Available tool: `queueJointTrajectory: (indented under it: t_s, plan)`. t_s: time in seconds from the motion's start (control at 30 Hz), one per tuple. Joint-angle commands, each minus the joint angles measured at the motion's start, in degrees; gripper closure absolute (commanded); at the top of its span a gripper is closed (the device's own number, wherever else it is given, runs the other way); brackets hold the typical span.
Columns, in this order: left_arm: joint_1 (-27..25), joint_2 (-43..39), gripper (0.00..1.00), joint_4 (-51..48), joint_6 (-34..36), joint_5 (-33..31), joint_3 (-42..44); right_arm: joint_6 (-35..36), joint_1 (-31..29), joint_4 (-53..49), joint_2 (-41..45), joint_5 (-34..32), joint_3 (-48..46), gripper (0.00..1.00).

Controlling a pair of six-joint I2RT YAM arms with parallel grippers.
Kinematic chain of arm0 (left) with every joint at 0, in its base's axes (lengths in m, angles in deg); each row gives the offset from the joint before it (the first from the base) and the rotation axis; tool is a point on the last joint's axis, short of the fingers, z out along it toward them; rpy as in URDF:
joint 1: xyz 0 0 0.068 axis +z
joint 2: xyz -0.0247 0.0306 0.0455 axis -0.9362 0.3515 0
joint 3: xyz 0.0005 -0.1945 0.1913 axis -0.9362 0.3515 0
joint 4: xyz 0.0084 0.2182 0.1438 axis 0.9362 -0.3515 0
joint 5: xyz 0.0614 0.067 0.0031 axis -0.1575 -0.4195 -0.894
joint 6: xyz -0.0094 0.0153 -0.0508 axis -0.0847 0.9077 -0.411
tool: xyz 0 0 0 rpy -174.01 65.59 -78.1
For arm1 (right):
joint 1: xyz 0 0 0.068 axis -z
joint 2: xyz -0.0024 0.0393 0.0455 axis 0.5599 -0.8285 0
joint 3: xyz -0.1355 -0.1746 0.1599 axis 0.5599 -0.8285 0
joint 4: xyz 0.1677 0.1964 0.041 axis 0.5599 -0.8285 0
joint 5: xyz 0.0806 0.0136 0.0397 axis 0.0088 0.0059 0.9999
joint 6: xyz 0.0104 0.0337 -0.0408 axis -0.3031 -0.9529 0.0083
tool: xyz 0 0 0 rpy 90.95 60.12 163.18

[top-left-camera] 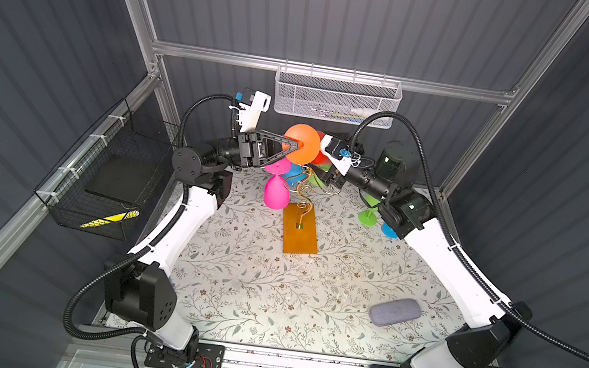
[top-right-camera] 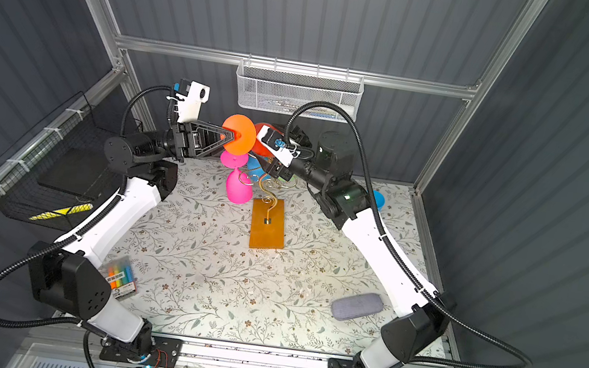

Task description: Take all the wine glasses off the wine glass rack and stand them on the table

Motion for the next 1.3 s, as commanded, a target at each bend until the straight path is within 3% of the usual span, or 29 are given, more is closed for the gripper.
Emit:
queueJointTrajectory:
  t_s: [0.0,0.27,0.37,0.43,0.5,0.73,0.83,1.03,1.27]
  plan:
    - [0.1,-0.7,0.44,-2.4,5.0,0.4,-1.8,-1.6,-0.7,-2.5,3.1,-4.6,-1.0,0.32]
    - [0.8,-1.4,0.38,-14.8,17.3,-2.0,-1.6,-7.5,-0.9,-10.8,7.9,-11.6,-1.7,0.36]
    - [0.9,-4.5,0.36,-37.4,36.6,-5.5,-1.8,-9.7,-1.4,-16.5,9.1,-14.9,-0.2,0.37]
    - [0.7,-7.6,0.31,-57.4,58.2,-14.0,-3.0,-11.3,-1.9,-22.3,9.1,-18.0,2.4,0.39]
    - [-0.1,-10.0,0.29,-66.8,71.7,-23.0,-2.5,-13.3,-2.5,-27.2,8.7,-20.5,5.2,0.4]
    - [-0.9,-13.5,0.28,-62.1,87.9,-32.2,4.1,-19.9,-3.1,-37.8,8.9,-24.9,10.5,0.42]
    - [-1.7,-15.7,0.29,-57.9,95.0,-34.9,8.9,-20.8,-3.2,-40.4,8.5,-26.3,11.6,0.42]
    - [-5.9,-17.0,0.33,-55.2,110.6,-38.3,10.8,-21.6,-4.3,-44.5,6.1,-29.1,14.8,0.43]
    - [-7.9,-15.6,0.38,-49.6,114.4,-37.3,11.4,-22.8,-5.4,-50.3,1.6,-31.9,20.8,0.44]
